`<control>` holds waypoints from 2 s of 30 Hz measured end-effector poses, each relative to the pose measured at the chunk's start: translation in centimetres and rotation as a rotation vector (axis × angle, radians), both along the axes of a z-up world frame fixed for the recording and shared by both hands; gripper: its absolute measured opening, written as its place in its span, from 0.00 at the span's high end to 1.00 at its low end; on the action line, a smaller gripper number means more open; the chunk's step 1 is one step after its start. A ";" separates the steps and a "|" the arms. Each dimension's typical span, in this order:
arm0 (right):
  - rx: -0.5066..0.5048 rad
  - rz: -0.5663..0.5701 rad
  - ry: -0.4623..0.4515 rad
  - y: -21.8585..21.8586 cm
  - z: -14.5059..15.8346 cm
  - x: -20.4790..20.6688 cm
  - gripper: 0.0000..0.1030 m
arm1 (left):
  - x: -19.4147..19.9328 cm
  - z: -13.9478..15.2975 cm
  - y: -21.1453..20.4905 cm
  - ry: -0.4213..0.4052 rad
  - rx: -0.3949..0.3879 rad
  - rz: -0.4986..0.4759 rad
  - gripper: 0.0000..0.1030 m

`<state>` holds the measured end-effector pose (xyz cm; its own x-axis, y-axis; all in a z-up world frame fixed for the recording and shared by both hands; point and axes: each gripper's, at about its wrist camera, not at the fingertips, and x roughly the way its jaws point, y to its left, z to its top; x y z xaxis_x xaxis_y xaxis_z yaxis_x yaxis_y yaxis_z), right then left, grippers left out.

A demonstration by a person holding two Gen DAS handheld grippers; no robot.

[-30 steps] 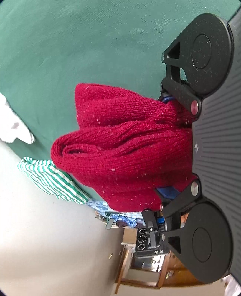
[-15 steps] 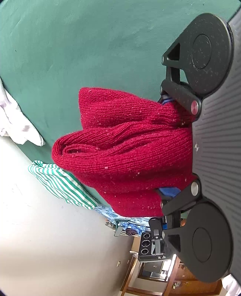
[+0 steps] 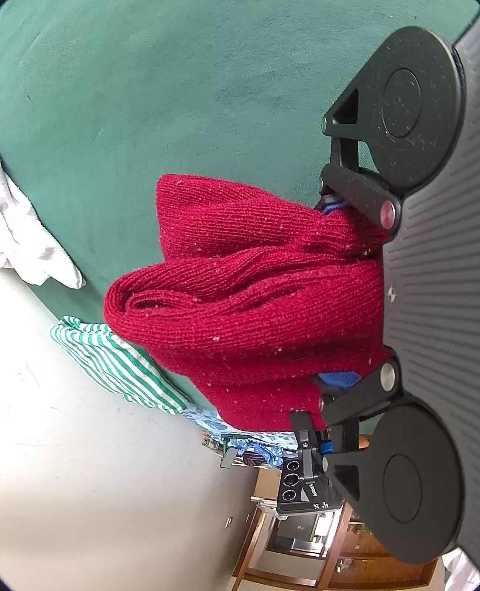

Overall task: Fold clothes
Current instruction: 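Grasp the folded red sweater bundle with the left gripper while the right gripper grasps it, then lift the red sweater with both grippers and carry it toward the striped shirt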

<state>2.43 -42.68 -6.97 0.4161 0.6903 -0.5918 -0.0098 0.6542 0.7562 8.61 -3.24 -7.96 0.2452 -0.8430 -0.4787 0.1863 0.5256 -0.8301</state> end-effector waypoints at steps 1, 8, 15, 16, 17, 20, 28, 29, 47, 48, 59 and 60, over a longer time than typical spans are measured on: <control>0.001 0.002 0.000 0.0 0.0 0.1 0.27 | -0.4 0.2 0.5 -0.003 0.000 -0.002 0.33; 0.019 0.009 0.003 -0.2 -0.1 0.3 0.27 | -0.9 0.3 0.9 -0.011 0.005 -0.001 0.36; 0.026 -0.007 -0.011 -0.3 -0.2 0.1 0.28 | -1.9 0.7 0.8 -0.041 0.043 0.034 0.42; 0.019 -0.010 -0.013 -0.3 -0.2 0.1 0.28 | -2.1 0.8 0.8 -0.043 0.051 0.040 0.43; 0.007 -0.012 -0.014 -0.2 0.0 0.0 0.30 | -2.2 0.9 0.7 -0.047 0.065 0.045 0.43; -0.053 -0.023 -0.014 0.5 0.7 0.0 0.36 | -2.5 1.8 -0.3 -0.075 0.126 0.059 0.48; -0.125 -0.008 -0.062 1.6 5.0 -0.4 0.45 | -4.1 8.1 -1.9 -0.192 0.310 0.054 0.62; -0.118 0.004 -0.071 1.8 5.9 -0.4 0.45 | -4.5 9.3 -1.9 -0.211 0.325 0.052 0.62; 0.003 0.088 -0.425 10.5 23.5 11.5 0.45 | 3.8 33.8 5.2 -0.559 0.594 0.194 0.62; 0.004 0.073 -0.440 11.3 23.6 12.8 0.45 | 5.3 33.7 5.7 -0.565 0.597 0.200 0.62; -0.090 -0.030 -0.364 17.3 13.7 26.0 0.45 | 21.3 22.7 10.3 -0.450 0.629 0.192 0.62; -0.119 -0.031 -0.353 17.8 12.7 26.8 0.45 | 22.2 21.3 10.3 -0.442 0.636 0.186 0.62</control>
<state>29.20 -24.89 5.78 0.6290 0.6089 -0.4833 -0.2350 0.7415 0.6284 30.77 7.02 13.33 0.6349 -0.3676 -0.6796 0.2913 0.9285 -0.2302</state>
